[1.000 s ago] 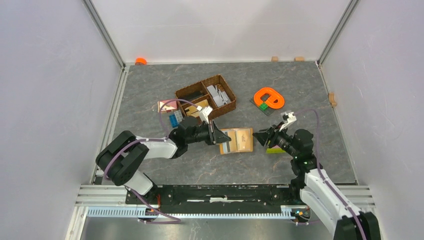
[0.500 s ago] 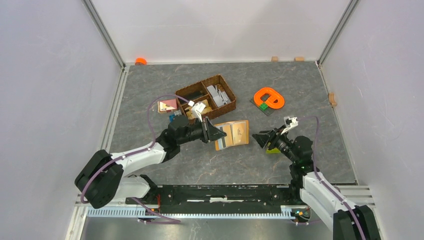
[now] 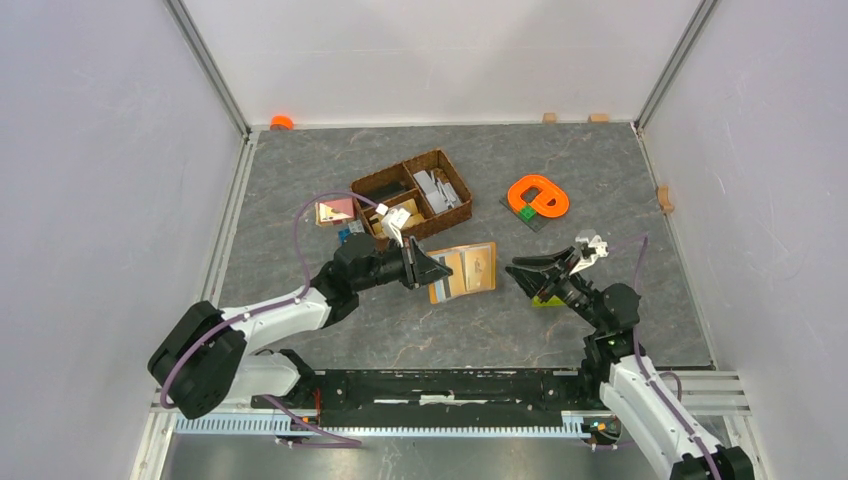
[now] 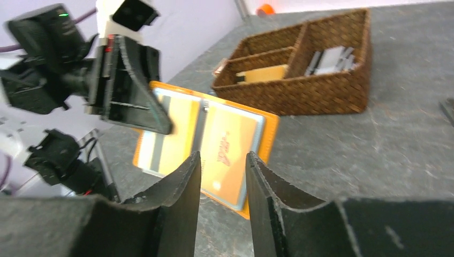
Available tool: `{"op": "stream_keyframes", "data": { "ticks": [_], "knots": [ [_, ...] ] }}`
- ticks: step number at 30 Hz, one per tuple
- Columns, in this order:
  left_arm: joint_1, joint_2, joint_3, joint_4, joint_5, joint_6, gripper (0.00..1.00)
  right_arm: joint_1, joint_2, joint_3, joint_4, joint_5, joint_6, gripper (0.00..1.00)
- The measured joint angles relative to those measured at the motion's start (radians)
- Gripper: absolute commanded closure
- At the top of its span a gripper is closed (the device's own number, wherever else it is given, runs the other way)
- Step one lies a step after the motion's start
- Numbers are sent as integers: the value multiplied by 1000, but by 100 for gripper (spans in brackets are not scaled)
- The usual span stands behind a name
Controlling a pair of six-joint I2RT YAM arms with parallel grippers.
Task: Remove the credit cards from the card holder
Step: Remove the credit card from the card holder.
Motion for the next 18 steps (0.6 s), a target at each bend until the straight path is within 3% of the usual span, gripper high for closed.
{"op": "stream_keyframes", "data": {
  "ticks": [6, 18],
  "knots": [
    [0, 32, -6, 101, 59, -5, 97, 15, 48, 0, 158, -134, 78, 67],
    [-14, 72, -19, 259, 149, -31, 97, 107, 229, 2, 290, -248, 157, 64]
  ]
}}
